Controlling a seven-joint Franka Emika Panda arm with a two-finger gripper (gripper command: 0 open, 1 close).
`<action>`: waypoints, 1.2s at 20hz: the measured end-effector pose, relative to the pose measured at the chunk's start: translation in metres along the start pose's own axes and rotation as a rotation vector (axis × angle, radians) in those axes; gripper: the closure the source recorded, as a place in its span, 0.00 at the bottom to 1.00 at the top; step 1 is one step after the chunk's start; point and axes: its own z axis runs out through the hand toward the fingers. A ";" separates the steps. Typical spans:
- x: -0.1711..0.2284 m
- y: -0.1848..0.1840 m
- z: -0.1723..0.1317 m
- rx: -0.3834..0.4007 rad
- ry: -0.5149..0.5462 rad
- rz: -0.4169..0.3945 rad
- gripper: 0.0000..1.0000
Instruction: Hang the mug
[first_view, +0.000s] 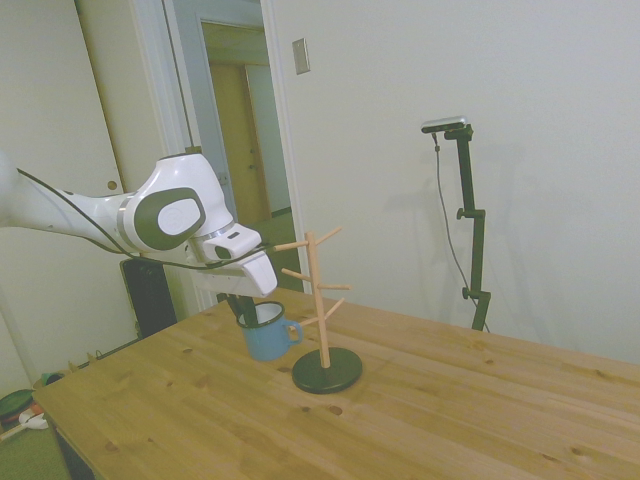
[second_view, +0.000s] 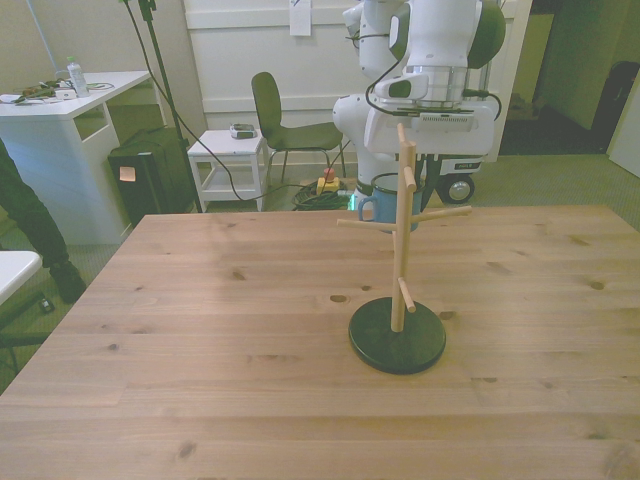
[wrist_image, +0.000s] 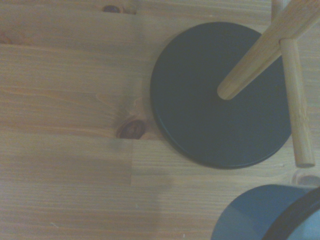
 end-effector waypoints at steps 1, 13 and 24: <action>0.001 -0.002 -0.001 0.001 0.000 0.001 1.00; 0.007 -0.014 0.000 -0.008 -0.007 0.008 1.00; 0.004 -0.025 0.005 -0.011 -0.010 0.002 1.00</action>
